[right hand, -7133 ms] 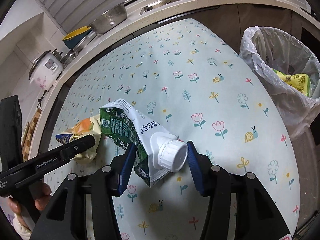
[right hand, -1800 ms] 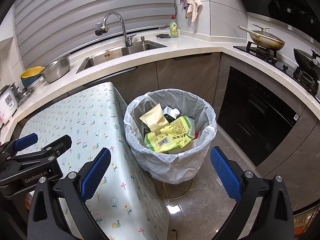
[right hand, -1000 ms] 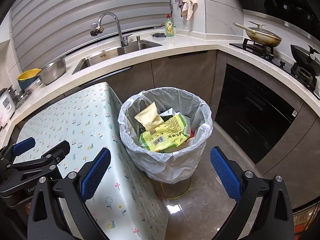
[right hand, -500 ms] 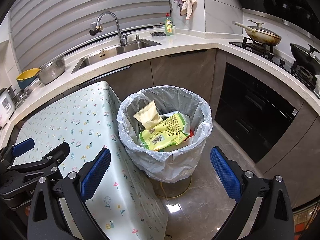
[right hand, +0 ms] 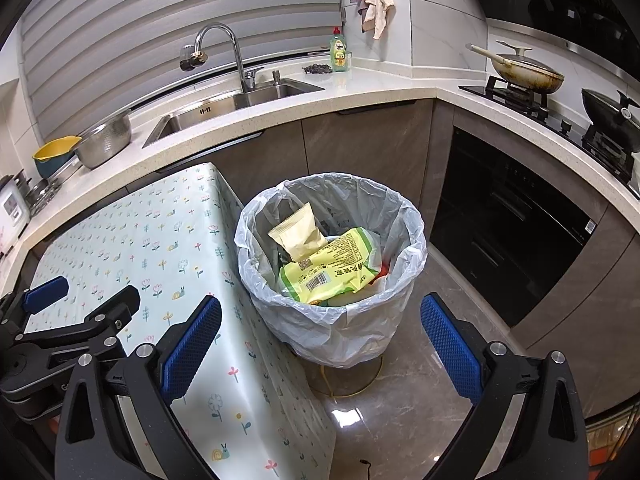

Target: Collect trash

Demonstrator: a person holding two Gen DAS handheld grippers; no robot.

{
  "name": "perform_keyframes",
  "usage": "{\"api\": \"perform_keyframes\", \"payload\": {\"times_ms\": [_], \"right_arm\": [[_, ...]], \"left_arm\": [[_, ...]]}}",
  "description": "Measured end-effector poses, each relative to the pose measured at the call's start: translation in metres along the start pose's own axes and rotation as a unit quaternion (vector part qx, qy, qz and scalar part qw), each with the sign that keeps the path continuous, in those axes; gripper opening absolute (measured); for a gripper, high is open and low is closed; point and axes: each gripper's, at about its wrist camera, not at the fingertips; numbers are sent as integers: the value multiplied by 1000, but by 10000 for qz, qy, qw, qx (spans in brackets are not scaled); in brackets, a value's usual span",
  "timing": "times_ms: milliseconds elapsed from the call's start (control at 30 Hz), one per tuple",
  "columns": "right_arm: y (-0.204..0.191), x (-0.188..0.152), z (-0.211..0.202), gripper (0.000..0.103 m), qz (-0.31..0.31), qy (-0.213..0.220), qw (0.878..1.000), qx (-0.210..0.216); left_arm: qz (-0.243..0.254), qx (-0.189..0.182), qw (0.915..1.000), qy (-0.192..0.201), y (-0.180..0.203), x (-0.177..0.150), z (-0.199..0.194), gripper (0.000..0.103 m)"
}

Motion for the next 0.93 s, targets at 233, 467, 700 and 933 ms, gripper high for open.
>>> {"api": "perform_keyframes", "payload": {"times_ms": [233, 467, 700, 933], "right_arm": [[-1, 1, 1, 96, 1, -5, 10000, 10], [-3, 1, 2, 96, -7, -5, 10000, 35], [-8, 1, 3, 96, -50, 16, 9999, 98], [-12, 1, 2, 96, -86, 43, 9998, 165]], "left_arm": [[16, 4, 10000, 28, 0, 0, -1, 96], [21, 7, 10000, 27, 0, 0, -1, 96], [-44, 21, 10000, 7, -4, -1, -1, 96], [-107, 58, 9999, 30, -11, -6, -4, 96]]}}
Point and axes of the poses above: each gripper's, at about its wrist camera, not at the fingertips, and z roughly the way its jaws point, y to its right, x to its top, and after that the axes turned 12 degrees about -z, right-handed
